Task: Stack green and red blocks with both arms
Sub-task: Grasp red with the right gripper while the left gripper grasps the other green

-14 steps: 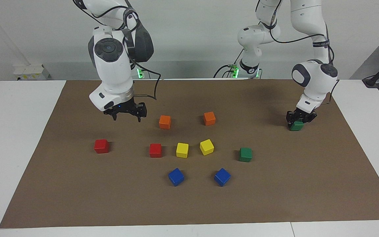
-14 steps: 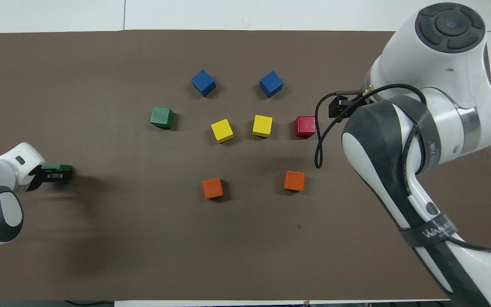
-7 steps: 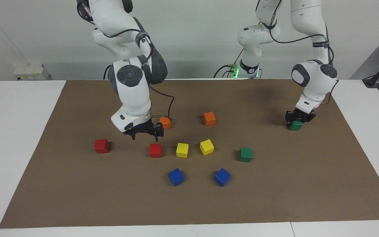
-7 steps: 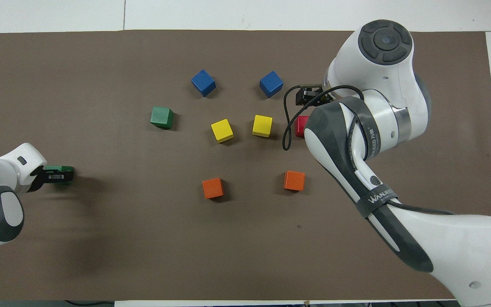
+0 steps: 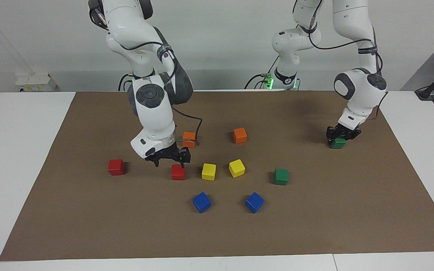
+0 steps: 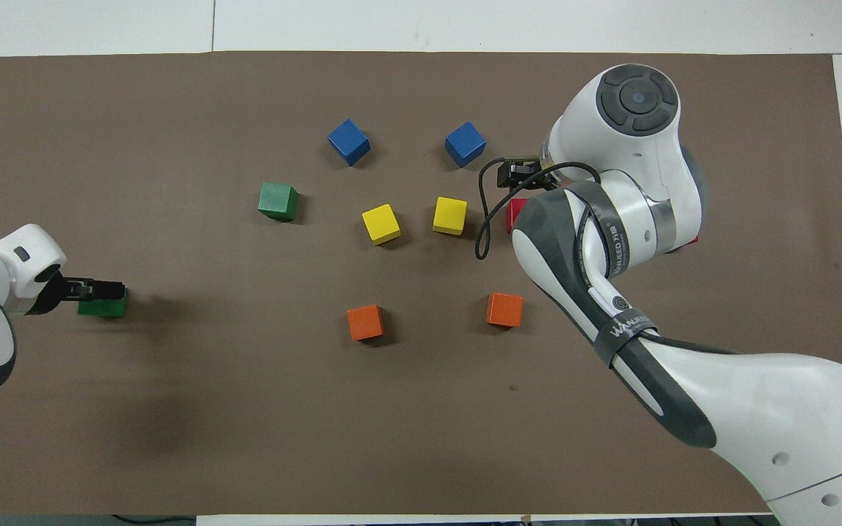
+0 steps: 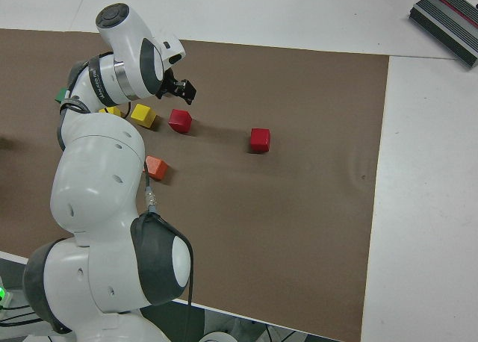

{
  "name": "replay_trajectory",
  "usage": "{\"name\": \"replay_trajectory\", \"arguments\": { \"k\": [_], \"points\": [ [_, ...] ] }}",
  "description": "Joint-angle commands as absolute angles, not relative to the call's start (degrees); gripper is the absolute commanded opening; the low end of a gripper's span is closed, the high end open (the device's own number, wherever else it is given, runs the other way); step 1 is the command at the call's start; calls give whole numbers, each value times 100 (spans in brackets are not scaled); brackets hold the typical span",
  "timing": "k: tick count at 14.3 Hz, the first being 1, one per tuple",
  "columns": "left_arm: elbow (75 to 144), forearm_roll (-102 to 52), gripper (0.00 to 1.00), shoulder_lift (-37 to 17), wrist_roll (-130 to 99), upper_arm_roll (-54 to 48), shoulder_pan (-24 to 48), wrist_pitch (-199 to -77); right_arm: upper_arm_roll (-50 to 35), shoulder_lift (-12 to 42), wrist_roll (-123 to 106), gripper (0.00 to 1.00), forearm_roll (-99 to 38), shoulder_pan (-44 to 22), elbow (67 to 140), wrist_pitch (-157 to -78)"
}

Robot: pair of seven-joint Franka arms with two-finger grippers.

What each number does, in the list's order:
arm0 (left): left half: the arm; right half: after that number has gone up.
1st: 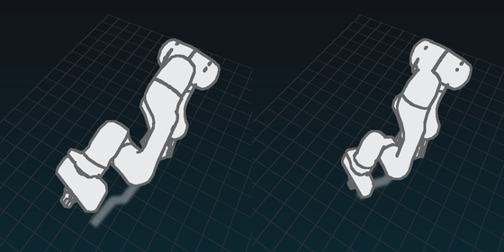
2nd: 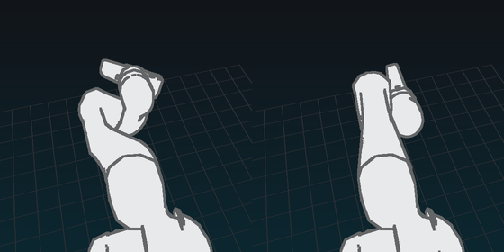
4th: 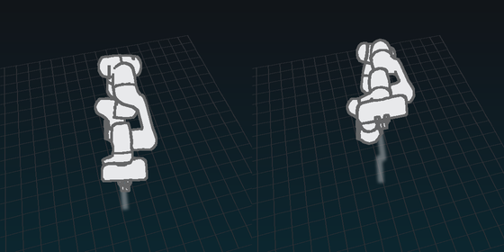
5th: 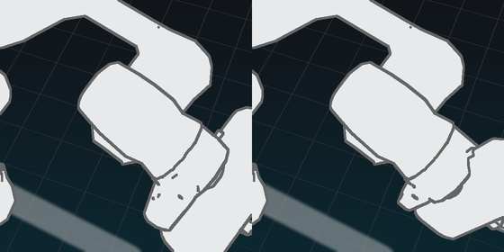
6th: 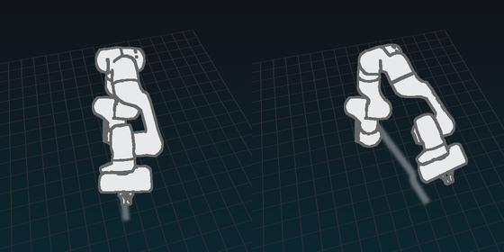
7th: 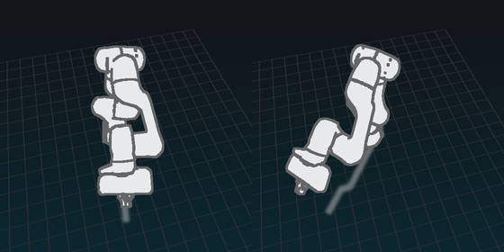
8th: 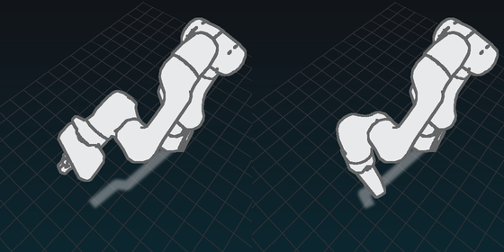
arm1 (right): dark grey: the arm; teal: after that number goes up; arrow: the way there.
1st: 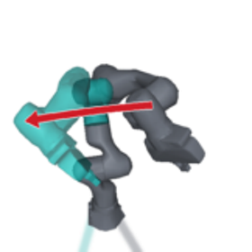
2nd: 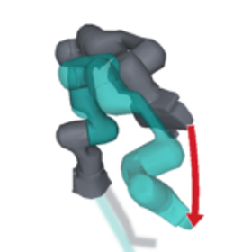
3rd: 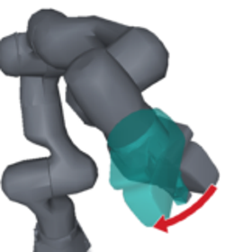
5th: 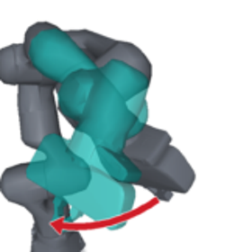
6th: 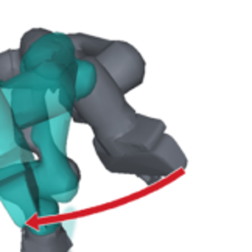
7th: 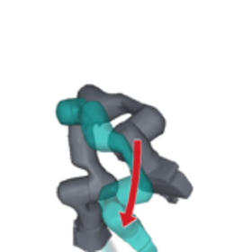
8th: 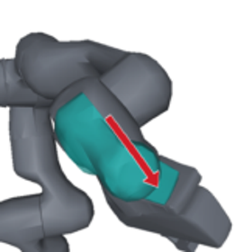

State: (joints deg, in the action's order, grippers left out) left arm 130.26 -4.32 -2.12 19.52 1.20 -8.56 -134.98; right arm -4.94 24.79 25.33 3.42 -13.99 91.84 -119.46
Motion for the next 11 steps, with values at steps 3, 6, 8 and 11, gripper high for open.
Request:
{"name": "replay_trajectory", "arguments": {
  "k": [3,6,8,11],
  "points": [
    [11403,-536,100,-456,1917,158,-486,-12192,-501,2145,2575,100,264,-1406,10098,-12664],
    [10549,-527,100,-808,1084,167,94,-11997,-501,2144,2601,100,255,-1415,10187,-12753],
    [10119,-527,100,-1053,809,167,473,-11884,-510,2153,2628,100,255,-1424,10195,-12849],
    [9476,-764,100,-1633,686,176,965,-11724,-510,2215,2637,100,255,-1450,10213,-12963]
  ]
}}
